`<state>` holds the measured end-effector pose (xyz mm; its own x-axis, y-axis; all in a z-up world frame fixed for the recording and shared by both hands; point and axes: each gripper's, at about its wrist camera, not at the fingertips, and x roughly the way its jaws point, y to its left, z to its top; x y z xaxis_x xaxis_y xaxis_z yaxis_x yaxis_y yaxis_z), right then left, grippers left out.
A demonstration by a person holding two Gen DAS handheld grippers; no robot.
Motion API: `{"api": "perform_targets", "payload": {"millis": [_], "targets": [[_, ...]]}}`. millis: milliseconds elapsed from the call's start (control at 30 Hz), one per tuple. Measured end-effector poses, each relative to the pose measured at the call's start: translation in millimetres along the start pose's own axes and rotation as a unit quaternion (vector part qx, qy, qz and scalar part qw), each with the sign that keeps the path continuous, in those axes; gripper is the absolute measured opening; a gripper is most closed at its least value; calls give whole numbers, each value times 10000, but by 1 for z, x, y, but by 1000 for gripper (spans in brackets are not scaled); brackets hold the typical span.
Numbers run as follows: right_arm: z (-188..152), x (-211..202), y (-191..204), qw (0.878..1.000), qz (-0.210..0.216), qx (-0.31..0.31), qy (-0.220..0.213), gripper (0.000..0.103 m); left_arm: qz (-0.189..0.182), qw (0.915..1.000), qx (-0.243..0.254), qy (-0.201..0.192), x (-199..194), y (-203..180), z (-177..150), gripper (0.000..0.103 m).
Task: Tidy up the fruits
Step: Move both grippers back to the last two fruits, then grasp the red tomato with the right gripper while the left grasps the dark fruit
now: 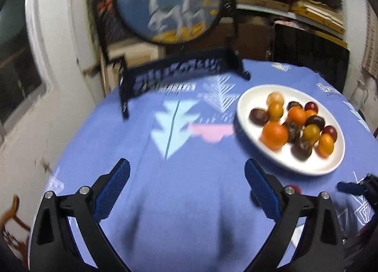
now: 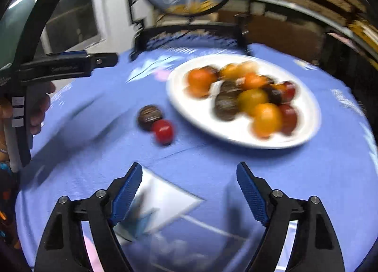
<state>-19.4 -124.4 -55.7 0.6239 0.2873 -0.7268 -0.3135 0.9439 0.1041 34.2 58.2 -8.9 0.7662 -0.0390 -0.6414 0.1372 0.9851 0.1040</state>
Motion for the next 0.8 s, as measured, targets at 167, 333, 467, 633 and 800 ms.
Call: {"api": "perform_targets", "payload": {"millis": [167,333,467,633,800], "targets": [[27,33,16,9995,-125,-214,184,62,-110,9999,51,39,-7,13,-14,95],[33,44,16,9993,-68,-154,329,26,-118,9993,346,125,-6,7,-22,95],[21,12,5,9999,69,-4,92,26,-360,9970,675,130,-6,-16,-26,95],[7,-20,-23,9990,98,378,-222,26,-609,9890,1329,224,9,-71,-34,95],[-2,-13,-30,9982,197,557,-140,27,-631,9886,1246,568,38,-93,-34,66]]}}
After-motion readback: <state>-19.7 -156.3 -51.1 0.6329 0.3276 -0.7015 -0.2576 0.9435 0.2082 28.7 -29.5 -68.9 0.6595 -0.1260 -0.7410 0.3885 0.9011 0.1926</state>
